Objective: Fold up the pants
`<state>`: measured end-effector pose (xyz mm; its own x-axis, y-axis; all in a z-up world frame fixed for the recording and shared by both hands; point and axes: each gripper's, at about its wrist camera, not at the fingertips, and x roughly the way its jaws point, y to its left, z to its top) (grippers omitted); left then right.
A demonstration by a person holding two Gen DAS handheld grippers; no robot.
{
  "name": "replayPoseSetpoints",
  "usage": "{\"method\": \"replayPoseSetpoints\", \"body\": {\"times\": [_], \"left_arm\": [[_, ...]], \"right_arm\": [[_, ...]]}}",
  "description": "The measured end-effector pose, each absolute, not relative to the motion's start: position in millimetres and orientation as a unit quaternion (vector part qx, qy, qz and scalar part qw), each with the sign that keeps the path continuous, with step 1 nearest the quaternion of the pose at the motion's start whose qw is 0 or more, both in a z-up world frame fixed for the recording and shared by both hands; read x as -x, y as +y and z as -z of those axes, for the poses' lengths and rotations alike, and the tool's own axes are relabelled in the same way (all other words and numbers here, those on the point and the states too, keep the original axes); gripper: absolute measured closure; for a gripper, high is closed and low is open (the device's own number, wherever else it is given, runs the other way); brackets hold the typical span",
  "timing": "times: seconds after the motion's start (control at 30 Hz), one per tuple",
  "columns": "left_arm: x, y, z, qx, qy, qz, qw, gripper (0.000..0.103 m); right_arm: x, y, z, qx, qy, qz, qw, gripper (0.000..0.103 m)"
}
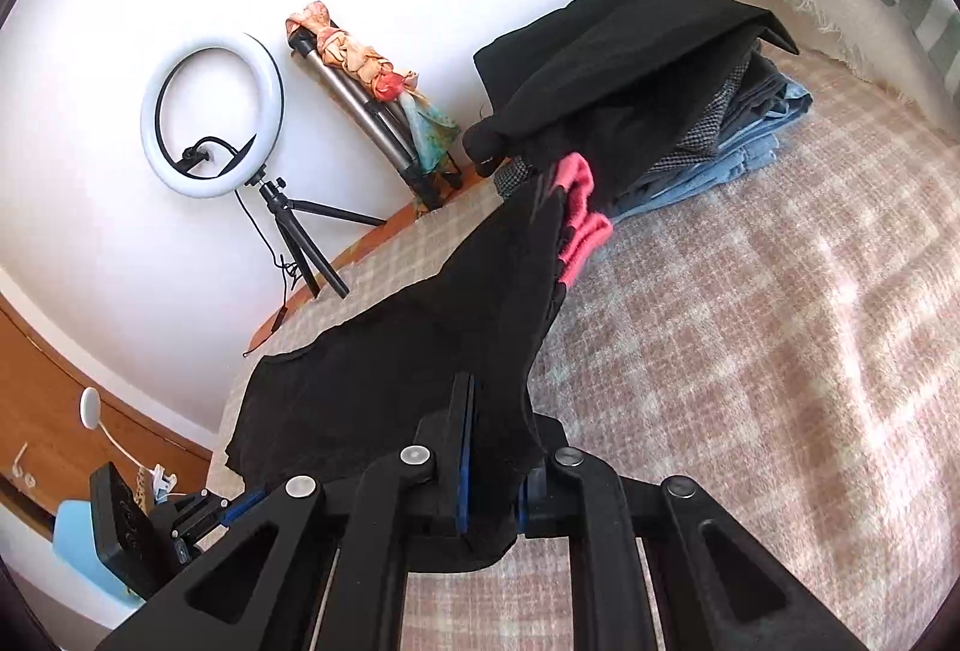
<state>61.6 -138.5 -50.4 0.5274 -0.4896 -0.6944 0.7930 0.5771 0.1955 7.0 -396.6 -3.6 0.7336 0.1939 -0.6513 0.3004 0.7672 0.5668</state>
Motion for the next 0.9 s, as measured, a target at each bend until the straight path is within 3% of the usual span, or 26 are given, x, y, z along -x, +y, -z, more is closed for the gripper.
{"method": "replayPoseSetpoints", "body": {"times": [0.4,0.5,0.53,0.63,0.9], "left_arm": [[14.4,-190.3,46.7,-0.274,0.306,0.444,0.796,0.098],[12.4,-185.5,40.8,-0.242,0.322,0.443,0.801,0.095],[11.5,-182.5,37.0,-0.227,0.329,0.445,0.801,0.093],[11.4,-165.9,22.6,-0.191,0.325,0.436,0.817,0.075],[-31.4,-91.8,0.2,-0.099,0.332,0.339,0.875,0.054]], "right_arm": [[73.7,-427.2,-1.7,-0.278,0.393,0.102,0.87,0.095],[83.2,-425.0,-8.9,-0.241,0.398,0.12,0.877,0.08],[86.0,-423.1,-14.8,-0.223,0.392,0.129,0.883,0.074],[92.5,-418.8,-34.5,-0.193,0.371,0.135,0.898,0.059],[65.0,-369.4,-62.1,-0.128,0.357,0.063,0.923,0.054]]}}
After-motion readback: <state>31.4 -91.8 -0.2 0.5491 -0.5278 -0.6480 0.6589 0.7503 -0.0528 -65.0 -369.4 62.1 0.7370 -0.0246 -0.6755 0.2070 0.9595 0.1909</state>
